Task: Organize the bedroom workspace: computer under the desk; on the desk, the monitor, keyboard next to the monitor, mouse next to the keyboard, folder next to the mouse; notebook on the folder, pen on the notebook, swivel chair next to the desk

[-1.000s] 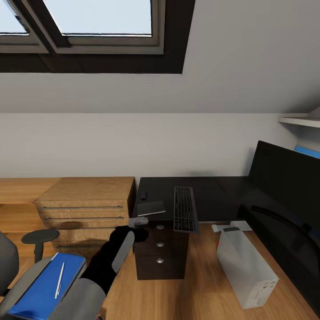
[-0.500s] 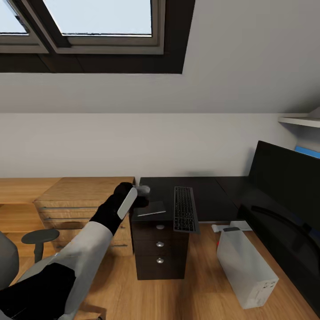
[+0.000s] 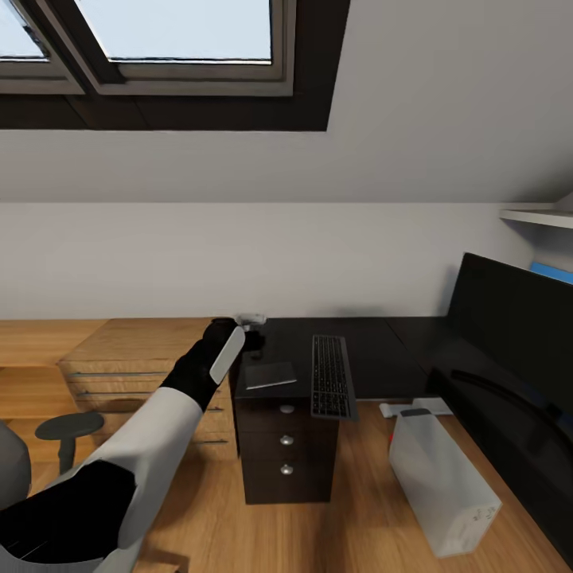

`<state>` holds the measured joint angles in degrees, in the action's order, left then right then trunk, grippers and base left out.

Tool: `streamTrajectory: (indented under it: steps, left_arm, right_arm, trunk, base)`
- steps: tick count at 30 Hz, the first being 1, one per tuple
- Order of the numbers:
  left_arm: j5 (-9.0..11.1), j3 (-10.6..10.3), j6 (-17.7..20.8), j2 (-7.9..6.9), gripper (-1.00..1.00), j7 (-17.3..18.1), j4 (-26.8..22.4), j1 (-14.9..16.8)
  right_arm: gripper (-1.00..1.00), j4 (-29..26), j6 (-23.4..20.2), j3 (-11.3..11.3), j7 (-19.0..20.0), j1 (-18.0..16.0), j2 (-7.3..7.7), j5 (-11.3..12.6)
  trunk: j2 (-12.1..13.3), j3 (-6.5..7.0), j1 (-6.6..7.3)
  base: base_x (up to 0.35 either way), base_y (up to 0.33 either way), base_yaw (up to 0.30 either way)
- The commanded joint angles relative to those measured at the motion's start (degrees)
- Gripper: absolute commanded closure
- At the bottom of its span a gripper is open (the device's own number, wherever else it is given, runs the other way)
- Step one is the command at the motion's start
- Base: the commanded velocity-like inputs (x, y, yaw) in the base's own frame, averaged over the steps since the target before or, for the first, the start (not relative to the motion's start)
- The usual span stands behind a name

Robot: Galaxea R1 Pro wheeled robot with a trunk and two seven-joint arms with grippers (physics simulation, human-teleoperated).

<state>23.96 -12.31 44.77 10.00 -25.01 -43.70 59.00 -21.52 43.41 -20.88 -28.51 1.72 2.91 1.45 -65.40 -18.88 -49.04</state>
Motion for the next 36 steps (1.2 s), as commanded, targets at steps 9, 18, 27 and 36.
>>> streamTrajectory:
  steps: [9,18,27,36]
  left_arm:
    - [0.5,-0.3,-2.8,0.00,-1.00,-0.3,4.4,0.1]
    - [0.5,-1.0,-3.0,0.00,-1.00,-0.4,5.7,0.1]
    - [0.6,-1.6,-3.2,0.00,-1.00,-0.5,6.8,0.1]
    - [0.6,-1.6,-3.4,0.00,-1.00,-0.4,8.9,0.1]
  right_arm:
    - [-1.00,-0.1,-0.1,-0.5,-0.5,0.0,0.07,0.0]
    - [-1.00,1.2,-0.1,-0.6,-0.5,0.0,-0.09,0.0]
    - [-1.00,1.8,-0.2,-0.6,-0.5,0.0,-0.10,0.0]
    - [-1.00,2.1,-0.2,-0.6,-0.5,0.0,-0.10,0.0]
  trunk:
    - [0.0,-0.06,-0.03]
    - [0.0,-0.06,-0.03]
    - [0.0,-0.06,-0.03]
    - [0.0,-0.06,-0.03]
  base:
    - [0.265,0.000,0.000]
    - [0.291,0.000,0.000]
    - [0.181,0.000,0.000]
    - [0.158,-0.001,0.000]
